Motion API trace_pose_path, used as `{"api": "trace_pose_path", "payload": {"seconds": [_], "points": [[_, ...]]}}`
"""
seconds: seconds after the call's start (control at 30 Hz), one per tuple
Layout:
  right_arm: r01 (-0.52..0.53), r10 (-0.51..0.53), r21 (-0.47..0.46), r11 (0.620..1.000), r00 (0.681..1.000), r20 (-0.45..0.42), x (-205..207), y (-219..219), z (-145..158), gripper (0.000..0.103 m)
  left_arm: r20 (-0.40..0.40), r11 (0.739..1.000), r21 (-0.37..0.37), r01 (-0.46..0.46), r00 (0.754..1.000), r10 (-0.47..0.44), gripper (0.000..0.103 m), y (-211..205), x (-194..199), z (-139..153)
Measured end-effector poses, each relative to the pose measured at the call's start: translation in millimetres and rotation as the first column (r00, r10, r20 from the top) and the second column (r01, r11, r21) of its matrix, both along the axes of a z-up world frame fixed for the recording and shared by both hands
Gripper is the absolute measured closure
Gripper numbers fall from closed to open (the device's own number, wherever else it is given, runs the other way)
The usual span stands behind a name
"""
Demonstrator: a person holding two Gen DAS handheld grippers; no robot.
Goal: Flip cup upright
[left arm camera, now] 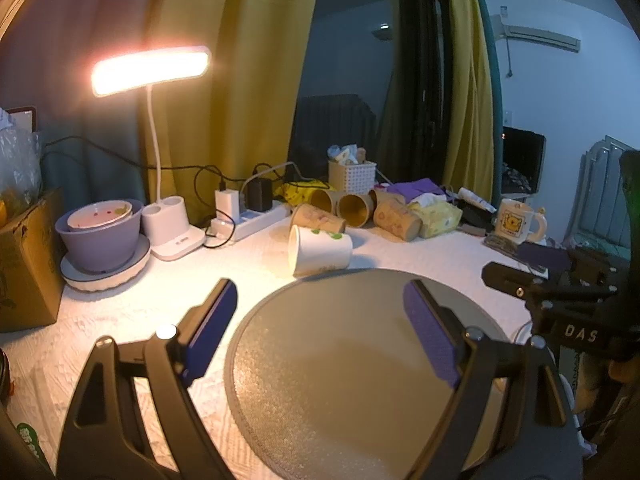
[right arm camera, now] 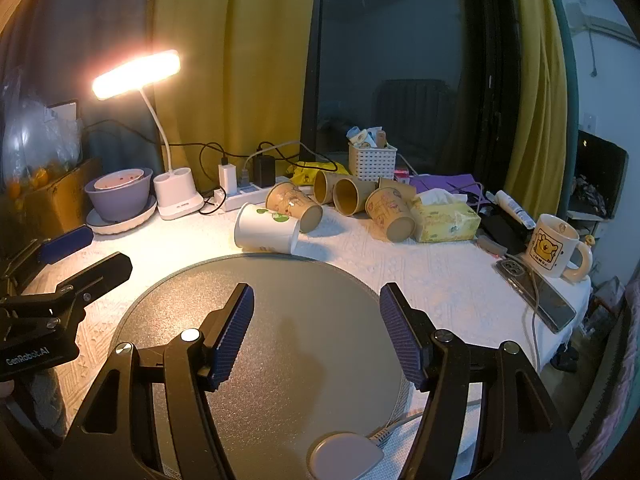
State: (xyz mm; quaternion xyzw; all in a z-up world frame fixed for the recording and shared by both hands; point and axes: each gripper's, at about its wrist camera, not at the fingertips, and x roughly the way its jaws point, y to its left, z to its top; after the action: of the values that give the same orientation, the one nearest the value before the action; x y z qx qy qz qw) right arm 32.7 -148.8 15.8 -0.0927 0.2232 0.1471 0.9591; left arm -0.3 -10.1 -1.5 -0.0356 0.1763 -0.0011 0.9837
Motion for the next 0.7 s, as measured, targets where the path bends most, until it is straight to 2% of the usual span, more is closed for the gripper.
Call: {"api": "trace_pose_path", "payload": {"seconds": [0.7], "points": [[0.0, 0.0, 0.002, 1.0, 1.0, -0.002, 0.5, 0.3, 0.0, 0.035, -0.01, 1.0, 0.005, 0.012, 1.0, -0.012, 0.017, -1.6, 1.7, -3.8]]}}
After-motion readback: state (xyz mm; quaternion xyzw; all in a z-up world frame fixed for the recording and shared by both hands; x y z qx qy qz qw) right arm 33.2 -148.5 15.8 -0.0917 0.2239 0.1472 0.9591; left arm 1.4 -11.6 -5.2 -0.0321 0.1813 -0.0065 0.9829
